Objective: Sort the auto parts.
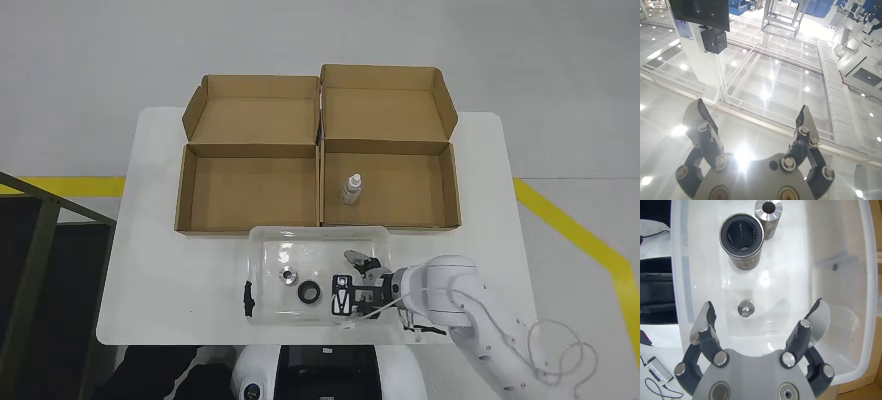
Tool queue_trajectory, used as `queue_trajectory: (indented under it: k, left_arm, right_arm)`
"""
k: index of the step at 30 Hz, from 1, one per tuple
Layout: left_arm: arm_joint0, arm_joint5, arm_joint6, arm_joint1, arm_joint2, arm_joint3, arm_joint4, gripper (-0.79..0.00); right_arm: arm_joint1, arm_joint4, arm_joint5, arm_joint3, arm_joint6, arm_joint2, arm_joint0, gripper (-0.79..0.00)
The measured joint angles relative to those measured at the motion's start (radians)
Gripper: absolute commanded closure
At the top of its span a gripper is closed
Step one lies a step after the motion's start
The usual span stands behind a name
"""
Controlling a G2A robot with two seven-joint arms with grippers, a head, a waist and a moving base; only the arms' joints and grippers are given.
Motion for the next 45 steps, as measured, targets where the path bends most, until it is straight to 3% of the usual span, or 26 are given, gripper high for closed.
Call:
queue_trajectory:
  k: [1, 3, 5, 6, 8, 12, 13, 15, 22, 28, 34, 39, 45]
  left_arm:
    - [0.000, 0.000, 0.000, 0.000, 0.000, 0.000, 0.000, -0.785]
    - [0.000, 0.000, 0.000, 0.000, 0.000, 0.000, 0.000, -0.785]
    - [0.000, 0.000, 0.000, 0.000, 0.000, 0.000, 0.000, -0.785]
    - [0.000, 0.000, 0.000, 0.000, 0.000, 0.000, 0.000, -0.785]
    - [0.000, 0.000, 0.000, 0.000, 0.000, 0.000, 0.000, -0.785]
    - [0.000, 0.000, 0.000, 0.000, 0.000, 0.000, 0.000, -0.785]
    - [0.000, 0.000, 0.000, 0.000, 0.000, 0.000, 0.000, -0.785]
    - [0.000, 0.000, 0.000, 0.000, 0.000, 0.000, 0.000, -0.785]
    - [0.000, 0.000, 0.000, 0.000, 0.000, 0.000, 0.000, -0.785]
    - [0.000, 0.000, 0.000, 0.000, 0.000, 0.000, 0.000, -0.785]
    - [0.000, 0.000, 0.000, 0.000, 0.000, 0.000, 0.000, -0.785]
    - [0.000, 0.000, 0.000, 0.000, 0.000, 0.000, 0.000, -0.785]
    - [0.000, 0.000, 0.000, 0.000, 0.000, 0.000, 0.000, -0.785]
  right_arm:
    - [0.001, -0.001, 0.001, 0.006, 0.001, -0.006, 0.004, -0.683]
    - [0.002, -0.002, 0.004, 0.018, 0.004, -0.019, 0.013, -0.557]
    - [0.004, -0.001, 0.007, 0.028, 0.007, -0.031, 0.021, -0.511]
    - [0.006, -0.001, 0.008, 0.033, 0.008, -0.037, 0.025, -0.391]
    - [0.008, -0.006, 0.011, 0.041, 0.011, -0.050, 0.036, -0.376]
    - [0.014, -0.004, 0.013, 0.050, 0.013, -0.072, 0.055, -0.222]
    - [0.015, -0.003, 0.014, 0.052, 0.014, -0.077, 0.059, -0.123]
    - [0.019, -0.002, 0.016, 0.055, 0.016, -0.089, 0.069, -0.009]
    - [0.033, 0.029, 0.023, 0.038, 0.023, -0.108, 0.096, 0.000]
    - [0.043, 0.089, 0.060, -0.038, -0.010, -0.057, 0.096, 0.000]
    - [0.051, 0.118, 0.139, -0.100, -0.147, 0.022, 0.067, 0.000]
    - [0.049, 0.109, 0.269, -0.142, -0.337, 0.081, 0.022, 0.000]
    - [0.044, 0.151, 0.324, -0.157, -0.521, 0.101, -0.006, 0.000]
